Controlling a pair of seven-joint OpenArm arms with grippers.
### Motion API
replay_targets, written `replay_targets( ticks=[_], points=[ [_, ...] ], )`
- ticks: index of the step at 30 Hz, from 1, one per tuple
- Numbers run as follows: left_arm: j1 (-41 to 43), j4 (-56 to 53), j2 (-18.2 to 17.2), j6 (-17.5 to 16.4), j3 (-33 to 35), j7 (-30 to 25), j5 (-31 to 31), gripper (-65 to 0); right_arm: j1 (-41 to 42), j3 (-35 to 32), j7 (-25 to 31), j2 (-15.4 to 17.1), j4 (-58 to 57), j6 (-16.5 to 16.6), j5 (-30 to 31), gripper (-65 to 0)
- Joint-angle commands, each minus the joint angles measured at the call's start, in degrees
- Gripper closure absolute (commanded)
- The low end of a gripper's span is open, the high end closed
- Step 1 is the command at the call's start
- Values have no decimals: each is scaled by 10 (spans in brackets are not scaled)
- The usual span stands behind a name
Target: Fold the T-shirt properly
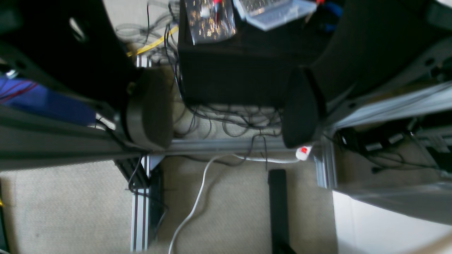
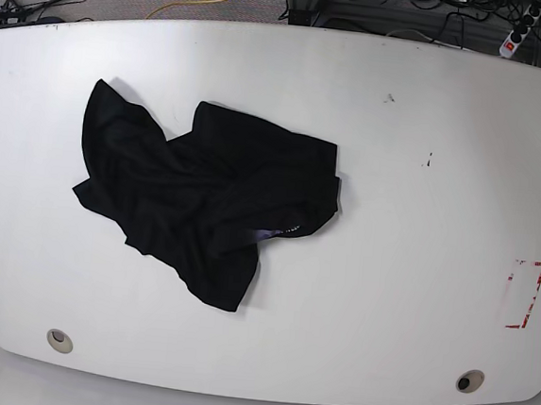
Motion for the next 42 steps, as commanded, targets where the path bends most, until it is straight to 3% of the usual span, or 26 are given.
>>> replay_targets(
  ticks=[1, 12, 18, 23, 33, 39, 42],
  points=[
    [21, 40, 1, 3, -3, -11, -1, -453, -25, 2, 13, 2, 45, 4, 18, -108],
    [25, 102, 1, 3, -2, -11, -1, -460, 0, 37, 13, 3, 93, 4, 82, -108],
    [-7, 100, 1, 3, -2, -11, -1, -574, 59, 55, 13, 7, 93, 4, 86, -108],
    [-33, 101, 1, 3, -1, -10, -1, -578, 107, 52, 9, 36, 92, 1, 85, -117],
    [-58, 99, 2, 3, -2, -8, -1, -579, 253, 55, -154, 72, 91, 4, 52, -119],
    [-64, 98, 21, 3, -2, -8, 0, -579, 354, 55, -240, 72, 89, 4, 22, -247],
    [-79, 98, 21, 3, -2, -8, 2, -579, 405, 52, -273, 72, 80, 4, -1, -262]
  ],
)
